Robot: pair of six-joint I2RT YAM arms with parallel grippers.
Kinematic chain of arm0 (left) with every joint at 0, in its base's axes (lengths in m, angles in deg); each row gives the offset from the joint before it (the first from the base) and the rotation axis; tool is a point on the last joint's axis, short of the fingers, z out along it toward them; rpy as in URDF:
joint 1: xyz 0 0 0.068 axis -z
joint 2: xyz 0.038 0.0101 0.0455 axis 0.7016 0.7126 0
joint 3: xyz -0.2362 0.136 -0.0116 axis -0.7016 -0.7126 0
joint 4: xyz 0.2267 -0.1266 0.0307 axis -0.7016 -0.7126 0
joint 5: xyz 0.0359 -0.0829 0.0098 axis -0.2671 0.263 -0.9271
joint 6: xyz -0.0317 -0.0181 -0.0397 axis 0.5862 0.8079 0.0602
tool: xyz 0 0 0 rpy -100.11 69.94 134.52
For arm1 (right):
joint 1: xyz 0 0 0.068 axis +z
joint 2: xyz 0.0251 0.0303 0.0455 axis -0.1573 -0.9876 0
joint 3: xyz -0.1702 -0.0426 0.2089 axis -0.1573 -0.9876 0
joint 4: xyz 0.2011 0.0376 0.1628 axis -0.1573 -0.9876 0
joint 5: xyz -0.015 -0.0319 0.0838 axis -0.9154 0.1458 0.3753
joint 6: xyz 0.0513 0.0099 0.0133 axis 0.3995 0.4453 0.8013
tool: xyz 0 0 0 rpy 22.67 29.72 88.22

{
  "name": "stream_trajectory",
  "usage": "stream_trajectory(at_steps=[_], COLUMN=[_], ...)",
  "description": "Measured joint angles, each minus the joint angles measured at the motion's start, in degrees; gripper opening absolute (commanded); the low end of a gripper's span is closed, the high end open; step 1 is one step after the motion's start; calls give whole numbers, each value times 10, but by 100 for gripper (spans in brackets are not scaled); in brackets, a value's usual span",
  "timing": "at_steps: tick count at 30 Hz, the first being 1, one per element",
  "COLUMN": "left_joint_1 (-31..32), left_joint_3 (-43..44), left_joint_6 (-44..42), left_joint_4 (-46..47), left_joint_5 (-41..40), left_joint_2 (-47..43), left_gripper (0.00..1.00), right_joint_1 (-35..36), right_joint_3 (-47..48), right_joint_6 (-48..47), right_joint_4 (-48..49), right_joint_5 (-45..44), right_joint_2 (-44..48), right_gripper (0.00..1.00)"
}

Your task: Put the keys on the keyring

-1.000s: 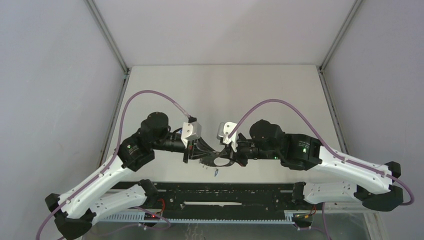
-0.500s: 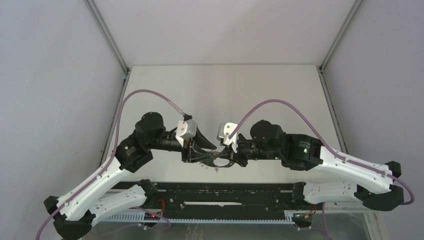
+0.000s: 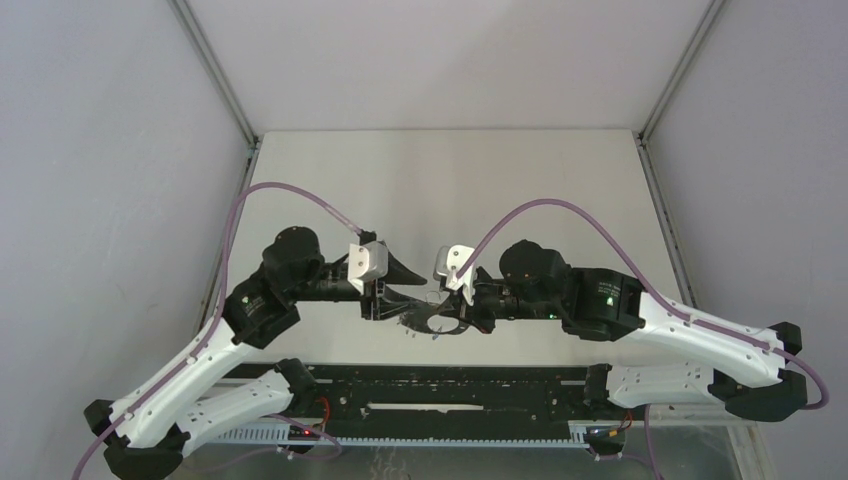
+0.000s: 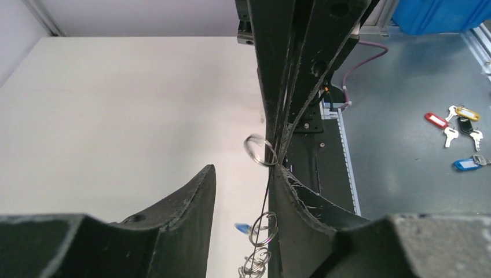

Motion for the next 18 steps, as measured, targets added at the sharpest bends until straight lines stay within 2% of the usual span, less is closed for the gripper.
stream_trajectory(at_steps=[3,7,9,13,18], left_joint_1=[0,0,0,0,0], left_joint_3=[0,0,0,-3,-14], left_joint_6=[2,16,26,53,74], left_joint_4=[-8,-15,-15,-8,5], left_joint_5=[-14,-27,-28,-17,2], left_joint_2=[0,0,0,1,1], left_gripper=[51,49,45,30,27], right_joint_1=[0,0,1,1,1], right_joint_3=[0,0,0,0,0], right_joint_6=[0,0,0,0,0], right_joint_4=[0,0,0,2,0], right_joint_5=[-3,-6,-7,-10,-12], right_joint_2=[0,-1,-2,-3,-4], right_gripper=[0,0,0,0,0])
